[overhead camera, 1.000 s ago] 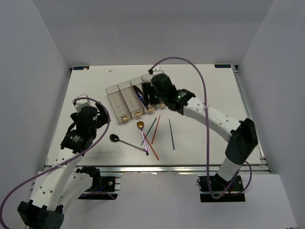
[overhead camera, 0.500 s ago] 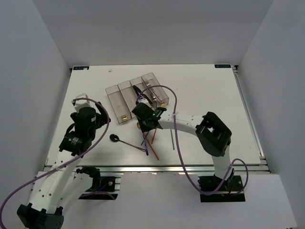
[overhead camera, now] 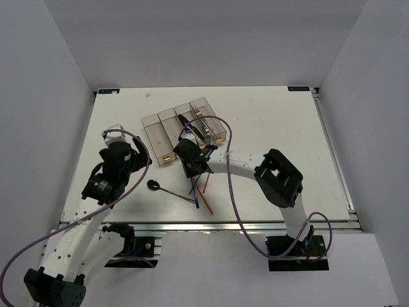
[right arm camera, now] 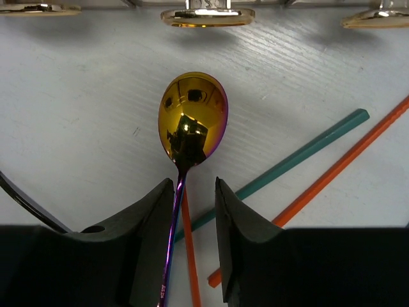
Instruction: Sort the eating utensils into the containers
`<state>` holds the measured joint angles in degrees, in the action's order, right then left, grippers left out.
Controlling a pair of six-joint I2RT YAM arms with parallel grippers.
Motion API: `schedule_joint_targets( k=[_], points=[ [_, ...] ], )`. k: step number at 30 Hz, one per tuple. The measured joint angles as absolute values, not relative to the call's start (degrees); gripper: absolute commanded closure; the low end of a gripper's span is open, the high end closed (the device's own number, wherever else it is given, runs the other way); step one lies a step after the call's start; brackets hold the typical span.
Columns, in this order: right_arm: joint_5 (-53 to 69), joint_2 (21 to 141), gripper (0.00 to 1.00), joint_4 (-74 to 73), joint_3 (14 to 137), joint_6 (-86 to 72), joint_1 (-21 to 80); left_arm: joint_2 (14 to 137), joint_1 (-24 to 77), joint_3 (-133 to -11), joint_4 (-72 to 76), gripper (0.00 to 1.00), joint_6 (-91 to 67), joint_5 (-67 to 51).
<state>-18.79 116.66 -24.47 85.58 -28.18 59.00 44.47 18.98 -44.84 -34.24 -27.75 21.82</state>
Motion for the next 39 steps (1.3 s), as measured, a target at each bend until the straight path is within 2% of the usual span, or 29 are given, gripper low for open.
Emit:
schedule_joint_targets(
  k=[9,12,15,17,18,19,31,39],
  points=[
    [-18.0,119.4,0.67,-23.8,86.6,-28.6,59.0,44.5,19.0,-44.8,-34.2,0.02,-27.4,21.2],
    [-18.0,119.5,0.78,-23.8,86.7,-28.8,59.0,44.4,19.0,-44.8,-34.2,0.02,-27.4,20.9],
    [-18.0,119.9,0.80,-23.8,87.6,-29.1,59.0,44.4,19.0,-44.8,-34.2,0.02,-27.4,20.8],
    [-18.0,119.9,0.87,-23.8,88.0,-29.3,59.0,44.4,19.0,-44.8,-34.2,0.02,-27.4,20.6],
    [-18.0,119.9,0.97,-23.7,88.1,-29.3,59.1,44.4,19.0,-44.8,-34.2,0.02,-27.4,20.5],
    [-18.1,119.9,1.00,-23.7,88.1,-29.3,59.1,44.4,19.0,-44.8,-34.2,0.02,-27.4,20.5],
    [-17.6,119.4,1.00,-22.4,87.7,-29.7,59.4,44.4,19.0,-44.8,-34.2,0.02,-27.2,20.3],
    [-16.6,109.8,1.00,-22.0,82.8,-30.1,60.3,44.4,19.0,-44.8,-34.1,0.02,-27.2,20.3]
  ],
)
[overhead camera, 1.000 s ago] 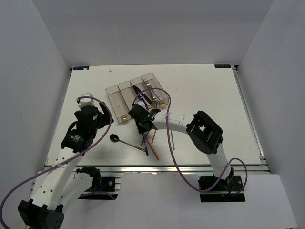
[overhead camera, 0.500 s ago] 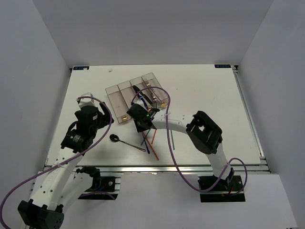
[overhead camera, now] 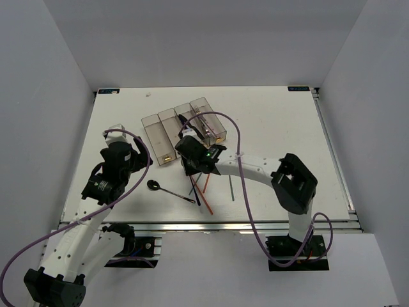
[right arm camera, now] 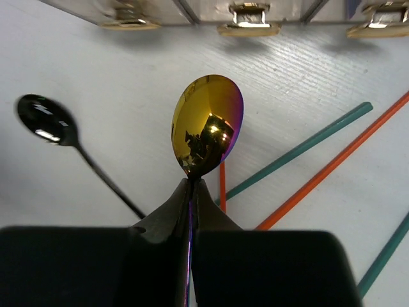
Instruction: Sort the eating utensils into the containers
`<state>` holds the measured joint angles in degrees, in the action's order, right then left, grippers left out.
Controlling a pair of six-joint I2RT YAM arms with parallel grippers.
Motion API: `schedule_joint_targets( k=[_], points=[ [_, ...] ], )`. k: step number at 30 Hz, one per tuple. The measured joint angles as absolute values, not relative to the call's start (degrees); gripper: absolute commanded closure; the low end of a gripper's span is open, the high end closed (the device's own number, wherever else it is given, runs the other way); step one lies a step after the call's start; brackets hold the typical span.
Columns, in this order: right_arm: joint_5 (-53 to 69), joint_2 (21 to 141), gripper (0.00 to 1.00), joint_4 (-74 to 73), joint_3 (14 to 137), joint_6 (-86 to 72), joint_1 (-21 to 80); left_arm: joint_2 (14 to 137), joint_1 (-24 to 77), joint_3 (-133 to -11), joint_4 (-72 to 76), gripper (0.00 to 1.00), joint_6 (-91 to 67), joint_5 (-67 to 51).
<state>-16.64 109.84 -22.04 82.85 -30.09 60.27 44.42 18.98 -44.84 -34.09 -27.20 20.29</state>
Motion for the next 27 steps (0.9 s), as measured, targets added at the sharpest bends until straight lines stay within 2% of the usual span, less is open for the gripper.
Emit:
schedule_joint_targets(
  k=[7,19,27],
  points=[
    [-16.6,105.0,1.00,-21.2,84.7,-28.9,60.9,44.4,19.0,-44.8,-33.8,0.02,-27.2,20.3],
    [-11.2,127.2,1.00,-22.0,123.9,-16.9,51.2,44.4,19.0,-44.8,-33.8,0.02,-27.0,20.0],
    [-5.8,132.2,1.00,-14.9,125.7,-13.0,44.8,44.3,19.0,-44.8,-33.8,0.02,-26.8,19.0]
  ],
)
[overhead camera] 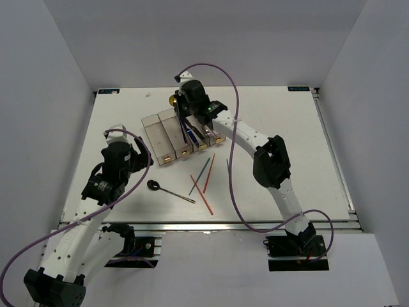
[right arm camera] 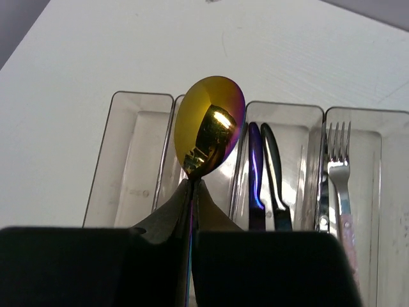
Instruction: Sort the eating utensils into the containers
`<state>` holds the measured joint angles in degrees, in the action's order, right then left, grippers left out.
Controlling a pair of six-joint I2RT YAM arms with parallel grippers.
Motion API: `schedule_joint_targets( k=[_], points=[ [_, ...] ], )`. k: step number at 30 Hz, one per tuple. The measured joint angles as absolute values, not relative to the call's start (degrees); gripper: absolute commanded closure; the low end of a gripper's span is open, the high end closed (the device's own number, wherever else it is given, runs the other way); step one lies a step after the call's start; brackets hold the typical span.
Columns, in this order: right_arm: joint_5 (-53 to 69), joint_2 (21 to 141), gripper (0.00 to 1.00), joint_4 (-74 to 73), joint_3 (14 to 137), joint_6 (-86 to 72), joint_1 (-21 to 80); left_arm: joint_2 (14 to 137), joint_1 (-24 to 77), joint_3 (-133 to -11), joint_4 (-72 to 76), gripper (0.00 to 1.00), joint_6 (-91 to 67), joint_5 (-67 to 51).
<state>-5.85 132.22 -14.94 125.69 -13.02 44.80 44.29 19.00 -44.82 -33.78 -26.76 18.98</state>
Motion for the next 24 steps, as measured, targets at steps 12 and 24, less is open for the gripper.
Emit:
schedule_joint_targets(
  k=[12,24],
  points=[
    [-2.0,136.9,0.60,-5.9,122.1,-9.8,44.3,44.1,19.2,-44.8,-32.7,0.02,-26.4,18.0],
    [-0.9,123.5,0.11,-7.1,106.2,-6.9,46.9,44.0,19.3,-44.7,-33.9,0.02,-28.1,22.8]
  ],
)
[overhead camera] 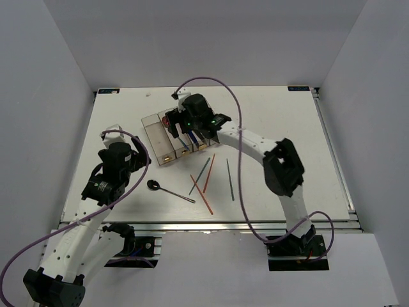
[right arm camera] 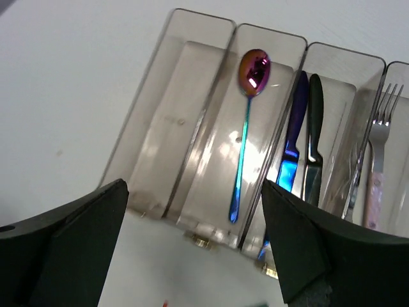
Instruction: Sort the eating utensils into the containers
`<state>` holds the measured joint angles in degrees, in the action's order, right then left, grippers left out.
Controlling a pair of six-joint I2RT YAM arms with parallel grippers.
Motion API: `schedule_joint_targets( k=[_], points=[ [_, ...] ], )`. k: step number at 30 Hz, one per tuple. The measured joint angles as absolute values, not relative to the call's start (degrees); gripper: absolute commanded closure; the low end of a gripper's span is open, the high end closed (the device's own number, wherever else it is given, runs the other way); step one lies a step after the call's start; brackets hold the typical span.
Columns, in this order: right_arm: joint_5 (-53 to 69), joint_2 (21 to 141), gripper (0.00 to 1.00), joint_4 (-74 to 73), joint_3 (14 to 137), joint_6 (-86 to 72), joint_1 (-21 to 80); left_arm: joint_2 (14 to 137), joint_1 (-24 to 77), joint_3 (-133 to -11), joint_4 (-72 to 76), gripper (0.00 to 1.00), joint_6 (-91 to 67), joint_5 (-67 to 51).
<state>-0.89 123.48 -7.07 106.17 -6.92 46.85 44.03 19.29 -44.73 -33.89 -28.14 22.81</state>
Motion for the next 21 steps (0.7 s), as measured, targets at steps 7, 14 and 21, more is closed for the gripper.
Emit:
schedule_joint_targets(
  k=[7,14,21],
  points=[
    [0.4,101.3,0.17,-7.2,86.1,-1.5,56.4,41.7,19.2,-46.5,-41.8,0.02,-36.1,40.1],
    [-0.5,110.4,0.44,-13.4,83.3,2.0,66.5,36.2,19.2,-46.9,-42.4,0.02,-37.1,43.4],
    [-3.4,120.2,0.46,-21.4,87.4,2.6,68.6,34.9,19.2,-46.9,-42.3,0.02,-36.9,43.6]
  ],
)
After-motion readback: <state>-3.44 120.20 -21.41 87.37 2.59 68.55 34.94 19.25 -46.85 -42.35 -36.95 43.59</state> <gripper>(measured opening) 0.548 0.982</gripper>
